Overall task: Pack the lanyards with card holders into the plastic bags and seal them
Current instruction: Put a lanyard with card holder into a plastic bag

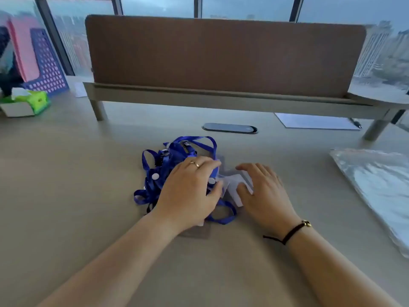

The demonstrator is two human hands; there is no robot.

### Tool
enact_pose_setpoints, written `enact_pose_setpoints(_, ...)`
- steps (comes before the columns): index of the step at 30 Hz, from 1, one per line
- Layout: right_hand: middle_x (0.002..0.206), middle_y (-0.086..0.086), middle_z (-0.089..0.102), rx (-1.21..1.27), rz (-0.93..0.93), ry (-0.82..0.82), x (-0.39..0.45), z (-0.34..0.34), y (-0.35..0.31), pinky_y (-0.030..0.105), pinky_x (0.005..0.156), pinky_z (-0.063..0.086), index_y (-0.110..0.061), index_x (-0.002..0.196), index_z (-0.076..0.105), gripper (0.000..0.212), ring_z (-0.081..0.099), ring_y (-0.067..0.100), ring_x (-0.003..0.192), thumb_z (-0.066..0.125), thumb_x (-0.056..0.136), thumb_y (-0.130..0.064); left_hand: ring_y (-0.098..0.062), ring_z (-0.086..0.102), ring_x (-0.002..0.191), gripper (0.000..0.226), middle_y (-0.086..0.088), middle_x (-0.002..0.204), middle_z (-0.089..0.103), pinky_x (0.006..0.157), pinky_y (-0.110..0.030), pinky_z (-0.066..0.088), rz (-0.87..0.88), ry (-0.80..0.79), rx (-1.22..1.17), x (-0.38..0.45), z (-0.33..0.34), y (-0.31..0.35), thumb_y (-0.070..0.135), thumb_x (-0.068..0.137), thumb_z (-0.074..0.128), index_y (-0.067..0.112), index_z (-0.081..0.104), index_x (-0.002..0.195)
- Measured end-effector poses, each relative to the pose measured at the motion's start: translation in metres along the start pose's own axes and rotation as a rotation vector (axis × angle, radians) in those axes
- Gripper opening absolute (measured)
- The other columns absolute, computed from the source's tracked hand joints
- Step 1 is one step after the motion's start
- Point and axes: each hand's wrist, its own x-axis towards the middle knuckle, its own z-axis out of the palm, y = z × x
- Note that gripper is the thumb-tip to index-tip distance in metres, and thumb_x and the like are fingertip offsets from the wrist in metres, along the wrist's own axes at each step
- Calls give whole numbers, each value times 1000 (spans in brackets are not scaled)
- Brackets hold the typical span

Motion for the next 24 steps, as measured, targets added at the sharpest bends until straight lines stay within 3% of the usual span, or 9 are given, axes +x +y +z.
enact_pose_setpoints(5, 129, -5, 57, 14, 56, -75, -8, 0, 1, 35, 105, 36, -30, 130, 52, 39, 46, 20, 124, 54, 92, -37, -12, 43, 137, 48, 7, 142, 56, 115, -28, 32, -41, -125, 3, -8, 7, -11, 33, 94, 56, 24, 52, 141)
enact_pose_setpoints(9, 123, -11, 58, -15, -18, -57, -6, 1, -2, 34, 108, 34, -36, 119, 60, 32, 47, 16, 121, 58, 88, -45, -12, 51, 123, 41, 8, 122, 67, 106, -27, 39, -42, -110, 15, -6, 8, -16, 30, 94, 57, 25, 58, 134)
enact_pose_setpoints(13, 120, -18, 59, -35, -79, -49, -5, 4, -6, 28, 108, 29, -38, 111, 65, 32, 45, 10, 122, 62, 85, -55, -11, 55, 116, 39, 10, 116, 70, 105, -27, 34, 4, -76, 54, -8, 10, -12, 31, 93, 58, 28, 61, 132)
enact_pose_setpoints(16, 117, -20, 63, -44, -148, 6, -6, 4, -9, 26, 107, 30, -38, 111, 68, 35, 47, 7, 120, 60, 84, -60, -10, 61, 102, 28, 14, 102, 73, 98, -26, 37, 49, -23, 59, -7, 9, -10, 26, 92, 61, 32, 70, 118)
enact_pose_setpoints(20, 99, -25, 63, 29, -163, 91, -7, 1, -22, 19, 90, 36, -40, 101, 69, 28, 49, -2, 97, 54, 87, -59, -11, 62, 86, 18, 15, 81, 72, 92, -29, 39, 156, 95, 48, -4, 4, -6, 23, 89, 66, 31, 77, 101)
enact_pose_setpoints(24, 74, -30, 54, 121, -167, 199, -9, -4, -29, 11, 65, 40, -34, 86, 70, 5, 52, -3, 73, 67, 89, -32, -9, 62, 93, 19, 13, 90, 73, 95, -33, 45, 214, 120, 19, -3, 0, -5, 25, 91, 67, 27, 73, 109)
